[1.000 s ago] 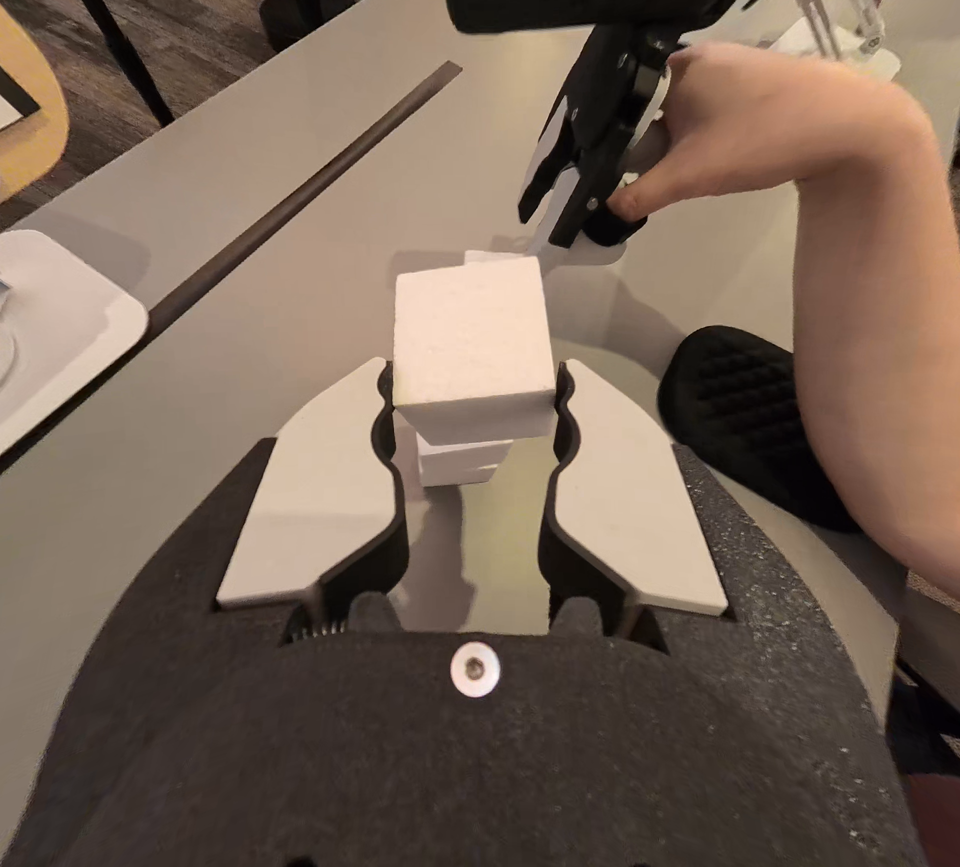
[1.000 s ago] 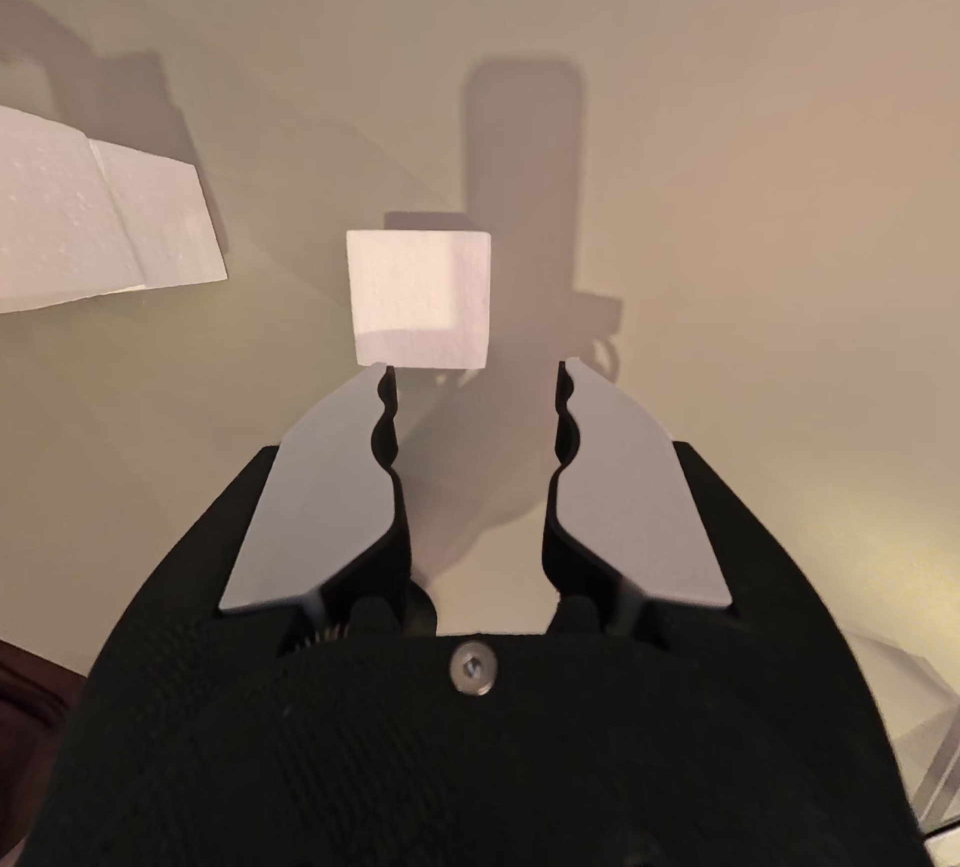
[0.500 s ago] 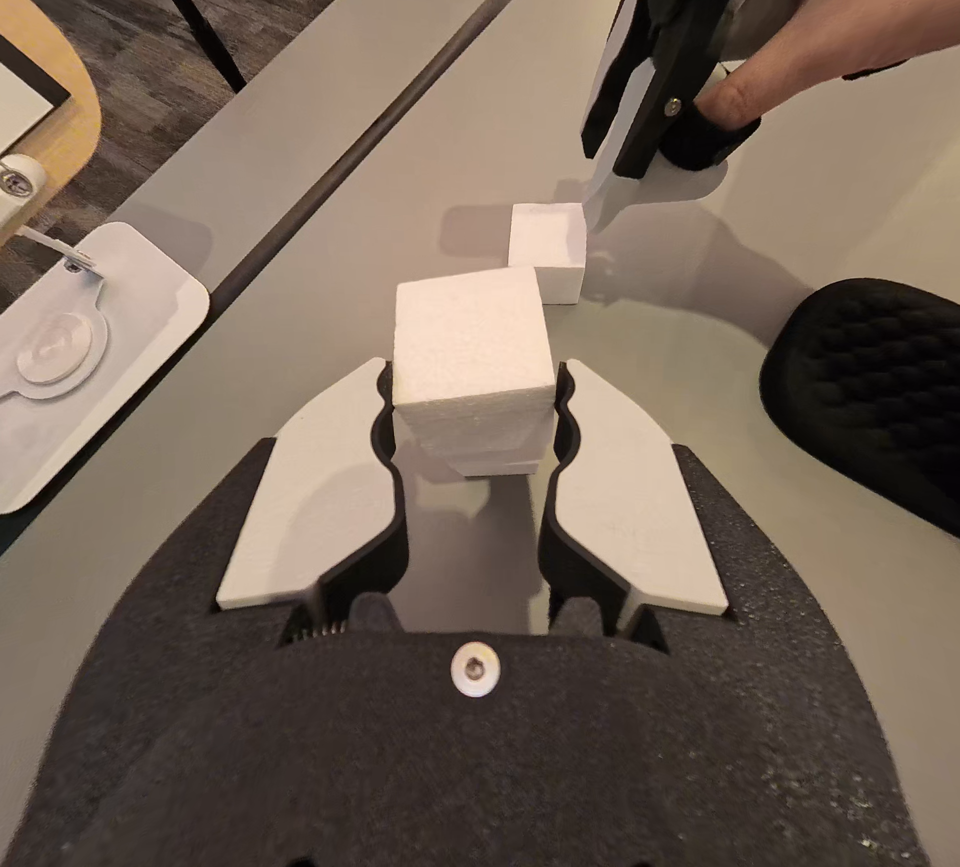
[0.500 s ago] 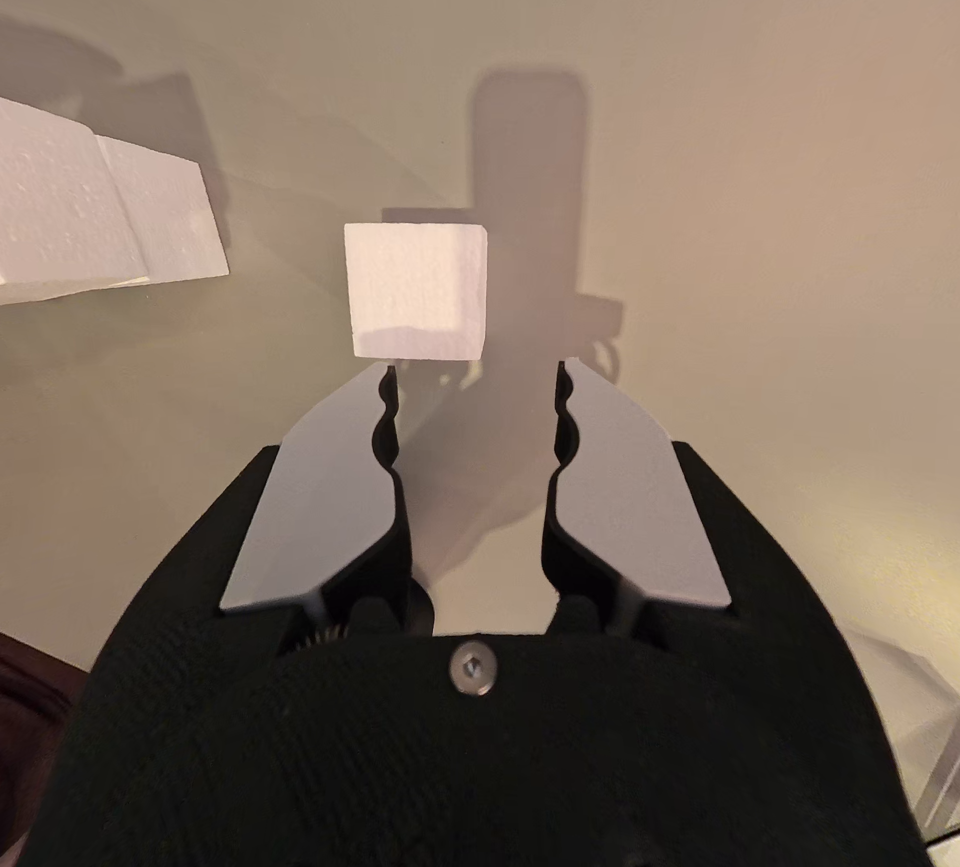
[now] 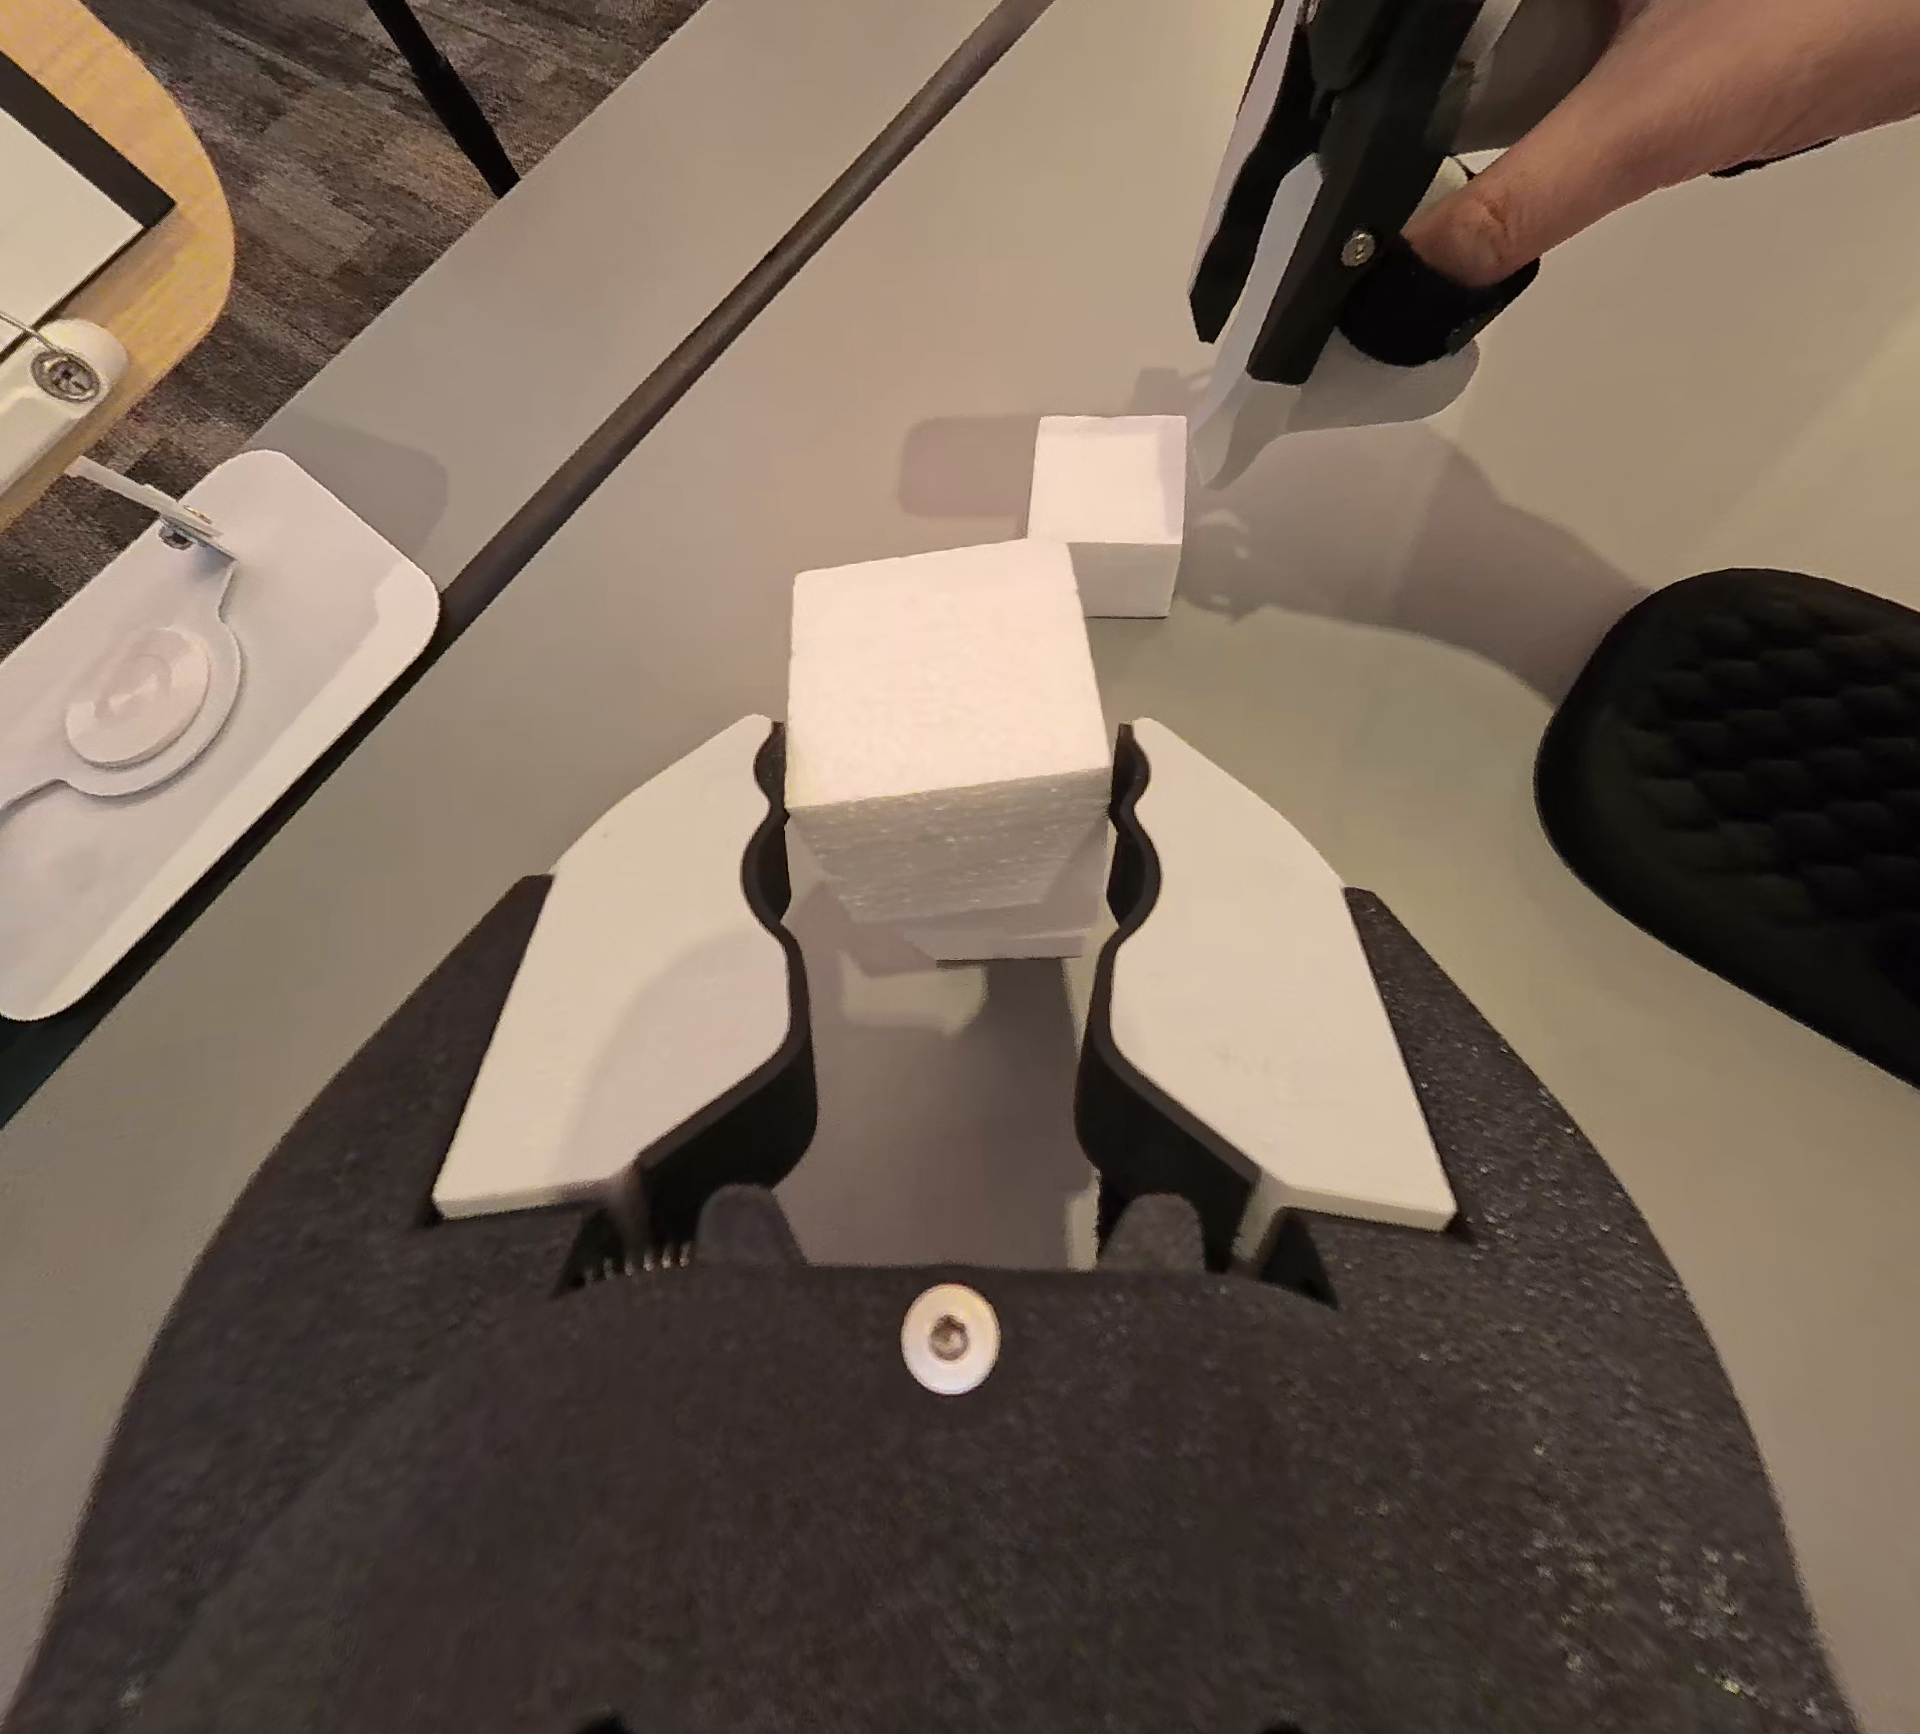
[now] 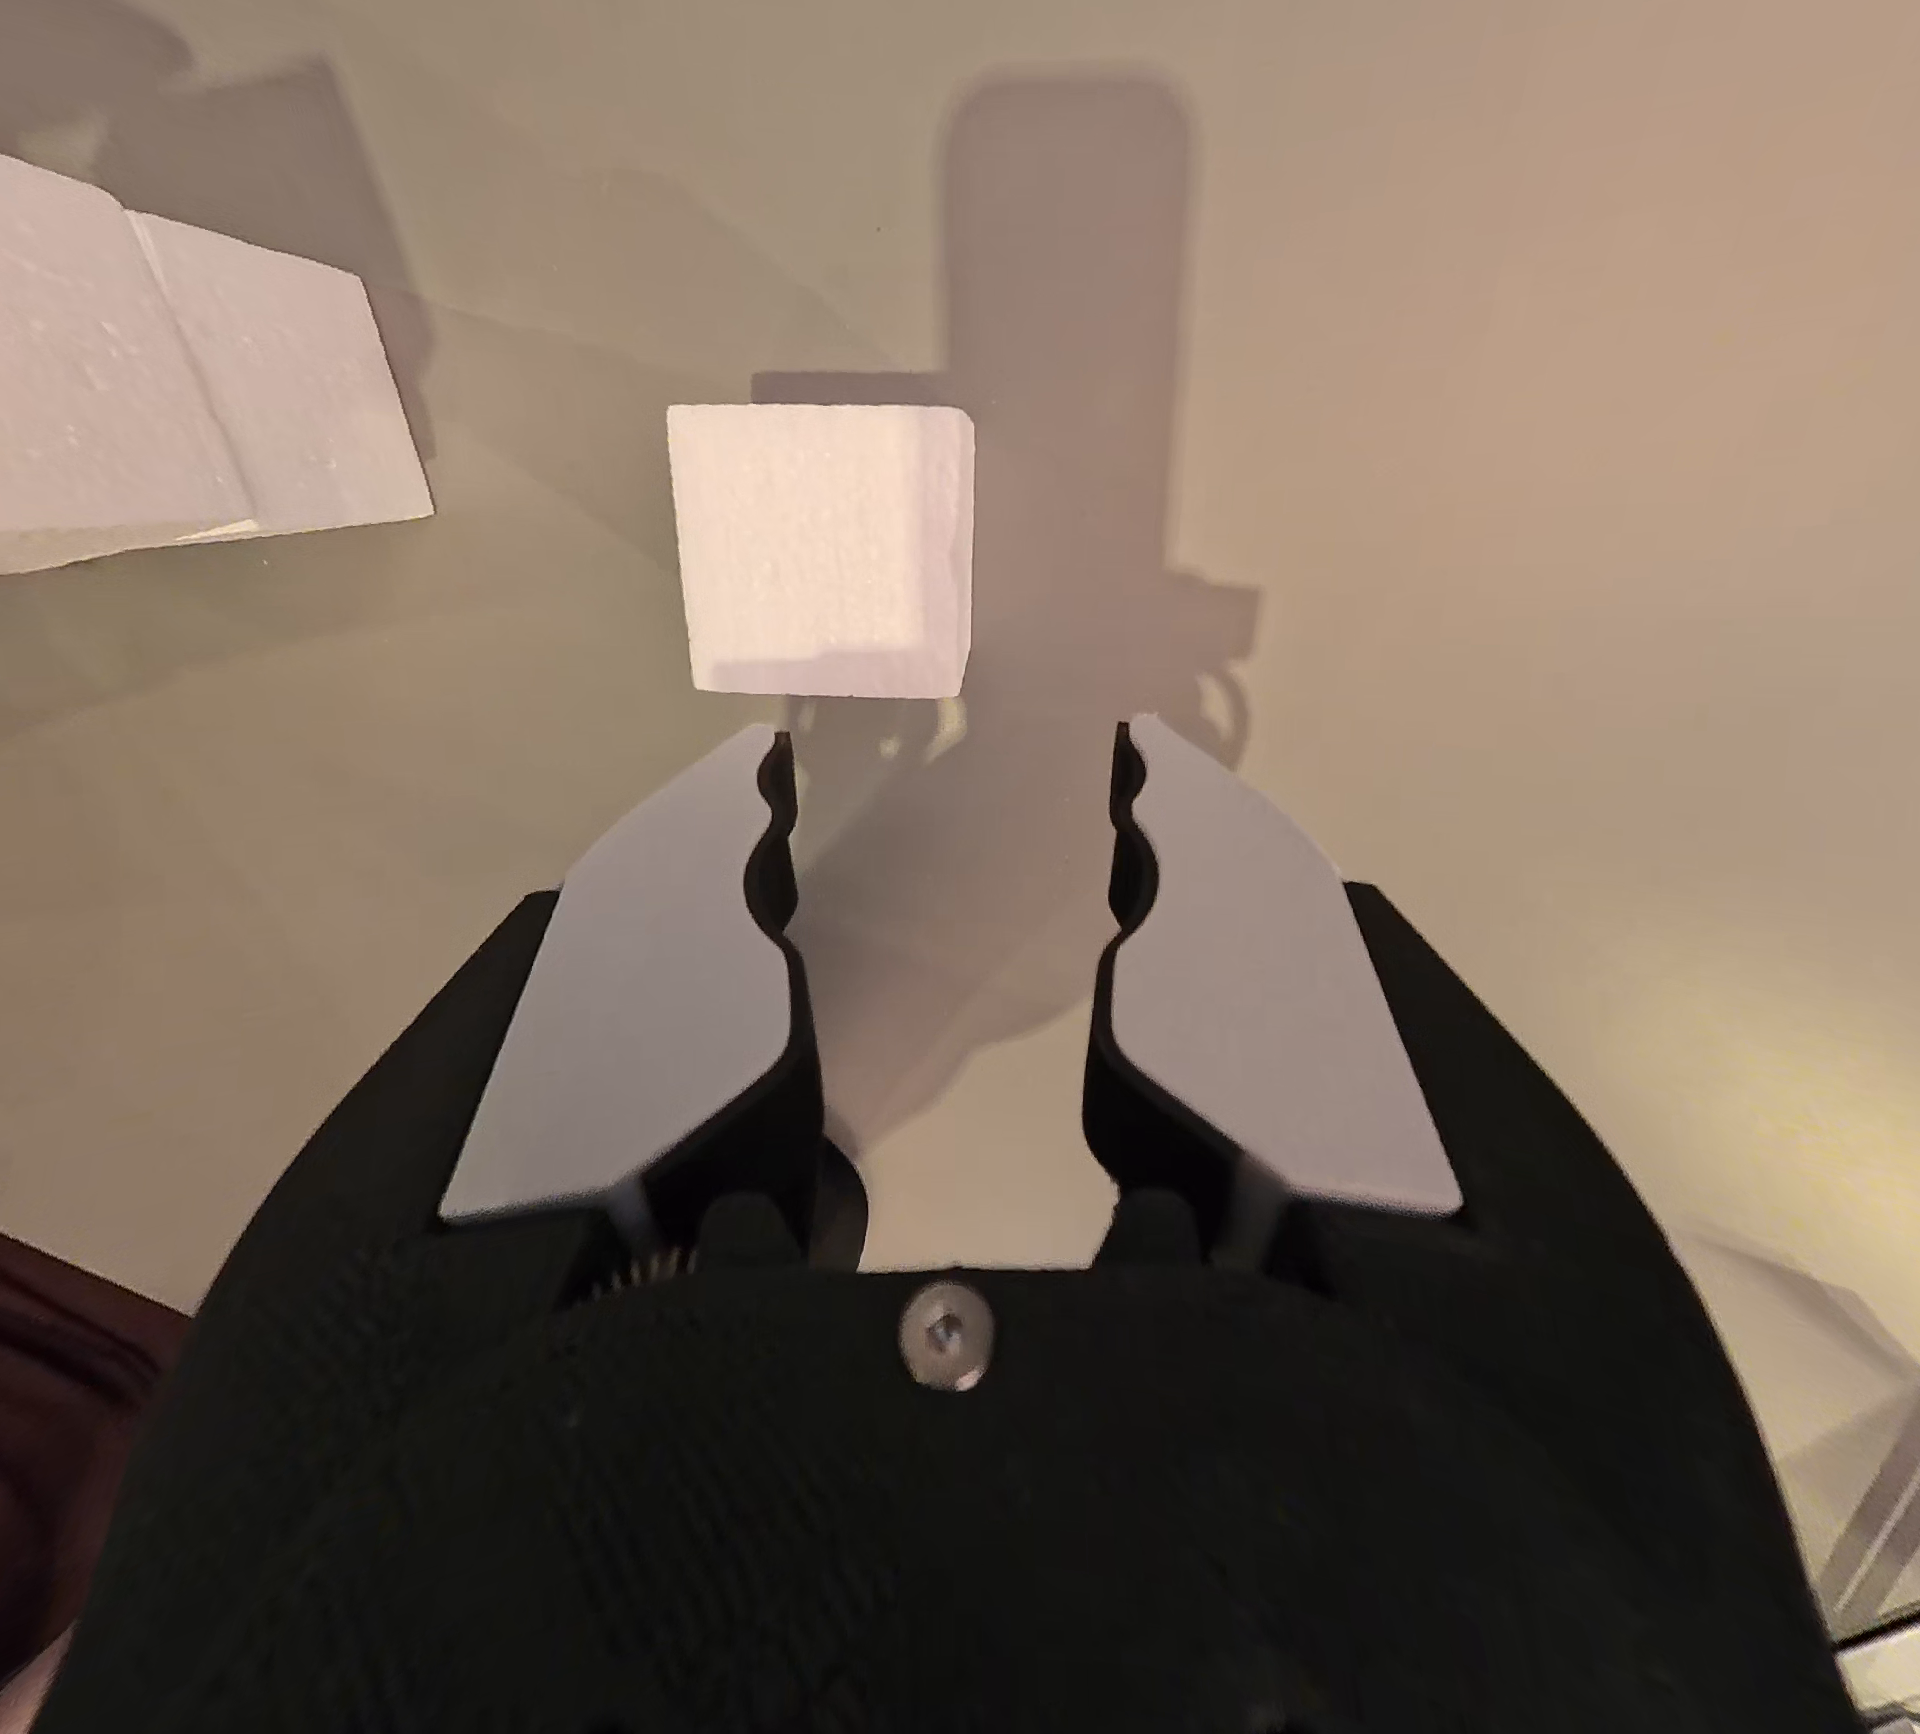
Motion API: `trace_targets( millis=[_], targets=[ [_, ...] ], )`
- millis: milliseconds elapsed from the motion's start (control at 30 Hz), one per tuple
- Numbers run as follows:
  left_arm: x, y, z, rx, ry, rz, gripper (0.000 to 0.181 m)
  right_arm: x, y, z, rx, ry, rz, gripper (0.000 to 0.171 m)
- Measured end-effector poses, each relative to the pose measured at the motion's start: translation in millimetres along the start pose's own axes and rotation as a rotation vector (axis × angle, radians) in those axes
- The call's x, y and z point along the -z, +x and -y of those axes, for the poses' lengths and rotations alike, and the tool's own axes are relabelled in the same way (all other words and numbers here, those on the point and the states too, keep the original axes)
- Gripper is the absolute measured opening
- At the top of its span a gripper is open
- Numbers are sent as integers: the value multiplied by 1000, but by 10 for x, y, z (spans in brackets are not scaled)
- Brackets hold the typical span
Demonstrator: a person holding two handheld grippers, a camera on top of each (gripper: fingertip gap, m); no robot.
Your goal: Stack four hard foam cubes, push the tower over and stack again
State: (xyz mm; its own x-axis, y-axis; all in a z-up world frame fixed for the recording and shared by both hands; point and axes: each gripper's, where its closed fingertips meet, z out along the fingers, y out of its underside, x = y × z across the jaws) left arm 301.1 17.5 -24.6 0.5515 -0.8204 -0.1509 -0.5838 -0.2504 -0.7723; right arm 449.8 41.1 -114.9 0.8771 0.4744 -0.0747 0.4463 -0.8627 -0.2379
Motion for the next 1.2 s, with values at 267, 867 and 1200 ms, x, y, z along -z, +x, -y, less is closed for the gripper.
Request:
trace_targets(
  millis=[267,867,1200],
  targets=[
    [-60,9,-109,-41,-71,25,60,-14,1,-33,-6,-19,6,59],
    [-48,46,-163,-11,-117,24,64,-17,38,-66,-21,-21,8,58],
    [-20,35,-154,14,-114,22,67,-3,22,-20,-8,-4,-3,57]
  ],
)
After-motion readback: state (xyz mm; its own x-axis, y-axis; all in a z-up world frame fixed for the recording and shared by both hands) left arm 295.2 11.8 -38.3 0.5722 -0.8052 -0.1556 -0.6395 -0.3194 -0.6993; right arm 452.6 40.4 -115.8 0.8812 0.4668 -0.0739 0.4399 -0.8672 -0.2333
